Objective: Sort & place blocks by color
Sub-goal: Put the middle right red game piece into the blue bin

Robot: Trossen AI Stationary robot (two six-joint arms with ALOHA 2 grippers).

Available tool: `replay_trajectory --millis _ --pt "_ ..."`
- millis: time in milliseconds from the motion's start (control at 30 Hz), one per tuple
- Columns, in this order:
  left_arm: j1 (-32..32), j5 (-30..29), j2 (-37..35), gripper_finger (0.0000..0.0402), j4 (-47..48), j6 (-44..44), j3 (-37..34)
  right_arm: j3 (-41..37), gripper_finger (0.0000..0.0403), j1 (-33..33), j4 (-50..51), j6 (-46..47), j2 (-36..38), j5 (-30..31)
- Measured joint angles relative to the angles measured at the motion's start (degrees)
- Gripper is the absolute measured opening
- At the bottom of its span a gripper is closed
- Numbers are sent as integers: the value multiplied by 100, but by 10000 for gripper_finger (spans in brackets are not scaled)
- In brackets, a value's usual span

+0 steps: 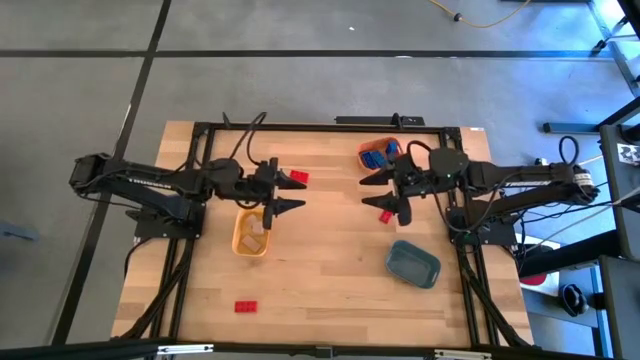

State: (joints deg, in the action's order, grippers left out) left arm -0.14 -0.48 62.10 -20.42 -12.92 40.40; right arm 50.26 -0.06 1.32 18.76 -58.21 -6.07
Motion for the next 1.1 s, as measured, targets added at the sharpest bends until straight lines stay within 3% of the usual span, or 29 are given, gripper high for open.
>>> replay_trajectory --millis 333,567,667,767,967,1100 --pt "-2 183 -34 214 7 1 -4 0 278 14 178 184 -103 126" --pt "-2 -272 -34 214 34 201 -4 0 278 38 432 917 -132 1528" --pt "0 -735 -34 214 54 285 -4 0 278 38 776 1925 -125 2223" --pt "0 -1035 -34 214 52 291 -4 0 276 38 1807 3501 -128 2621" --pt "115 -1134 -34 214 50 312 -4 0 275 242 4893 5974 -334 2158" --pt "313 -881 -34 214 52 314 -4 -2 275 545 5847 7057 -756 1995"
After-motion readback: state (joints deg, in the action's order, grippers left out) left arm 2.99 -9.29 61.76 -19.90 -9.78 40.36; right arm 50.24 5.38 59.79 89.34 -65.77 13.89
